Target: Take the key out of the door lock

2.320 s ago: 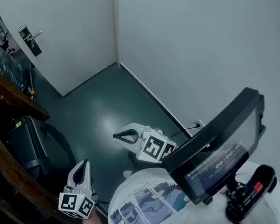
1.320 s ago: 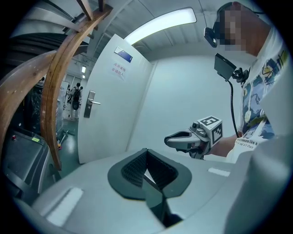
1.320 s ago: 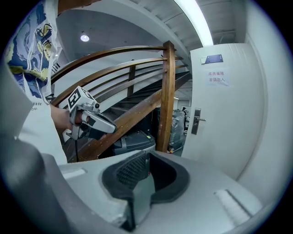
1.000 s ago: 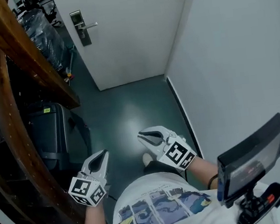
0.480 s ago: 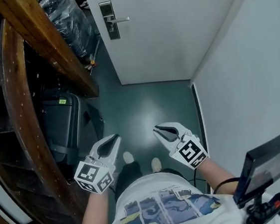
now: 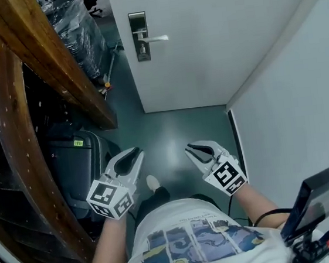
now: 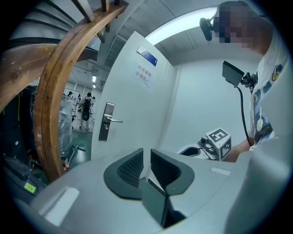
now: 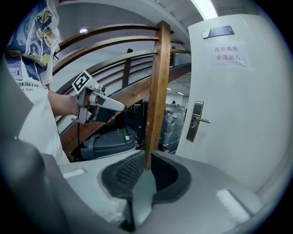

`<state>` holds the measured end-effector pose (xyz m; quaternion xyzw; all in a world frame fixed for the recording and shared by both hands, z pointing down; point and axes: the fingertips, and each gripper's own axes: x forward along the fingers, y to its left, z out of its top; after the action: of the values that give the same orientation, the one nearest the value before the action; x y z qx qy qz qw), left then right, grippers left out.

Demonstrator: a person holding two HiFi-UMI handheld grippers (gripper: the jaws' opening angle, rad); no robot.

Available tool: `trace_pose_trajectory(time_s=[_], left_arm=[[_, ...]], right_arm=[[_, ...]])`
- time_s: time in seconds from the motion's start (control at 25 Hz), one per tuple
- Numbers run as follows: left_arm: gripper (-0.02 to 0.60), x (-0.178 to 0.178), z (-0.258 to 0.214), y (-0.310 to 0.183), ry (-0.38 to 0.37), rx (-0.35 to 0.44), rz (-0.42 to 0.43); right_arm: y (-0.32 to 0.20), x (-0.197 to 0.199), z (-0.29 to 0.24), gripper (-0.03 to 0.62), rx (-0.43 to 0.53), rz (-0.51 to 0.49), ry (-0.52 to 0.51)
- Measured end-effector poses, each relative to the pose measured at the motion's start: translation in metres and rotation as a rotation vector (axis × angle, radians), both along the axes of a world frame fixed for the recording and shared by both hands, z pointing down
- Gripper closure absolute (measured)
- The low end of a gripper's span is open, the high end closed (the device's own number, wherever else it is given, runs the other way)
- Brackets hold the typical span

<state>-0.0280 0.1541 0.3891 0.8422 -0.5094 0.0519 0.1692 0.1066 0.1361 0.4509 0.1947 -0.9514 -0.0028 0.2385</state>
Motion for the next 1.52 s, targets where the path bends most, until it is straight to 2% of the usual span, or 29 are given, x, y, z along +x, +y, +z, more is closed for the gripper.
trace_pose_trajectory(time_s=[0.2,0.48,0.68,0.92,1.12,1.28,1.52], left_arm=[[0.514,-0.040,-0.002,-0.050,-0.017,0.010,0.058],[0.494,-0.079,-0.004,-0.126,-0.021,0.014,0.071],[0.448,-0.105,-0.019,-0.197,-0.036,0.059,0.099],[0.387,-0.128,-0.038,-0.296,-0.083,0.094,0.172],[0.321,-0.145,-0.054,-0.371,-0.114,0.105,0.190],[0.278,-0.157,-0.068,-0.420,-0.094,0.108,0.211],[0.232,-0.169,-0.084,-0.468,-0.051,0.119,0.264]], right_arm=[[-0.044,-0.045,-0.004,0.560,-0.035,0.066,-0.046],[-0.092,-0.085,0.010,0.560,-0.047,0.066,-0.015],[-0.147,-0.109,0.014,0.555,-0.054,0.072,-0.053],[-0.216,-0.134,0.017,0.526,-0.091,0.072,-0.096],[-0.256,-0.139,0.029,0.511,-0.119,0.080,-0.086],[-0.275,-0.141,0.038,0.507,-0.141,0.089,-0.079],[-0.288,-0.138,0.045,0.507,-0.164,0.089,-0.058]])
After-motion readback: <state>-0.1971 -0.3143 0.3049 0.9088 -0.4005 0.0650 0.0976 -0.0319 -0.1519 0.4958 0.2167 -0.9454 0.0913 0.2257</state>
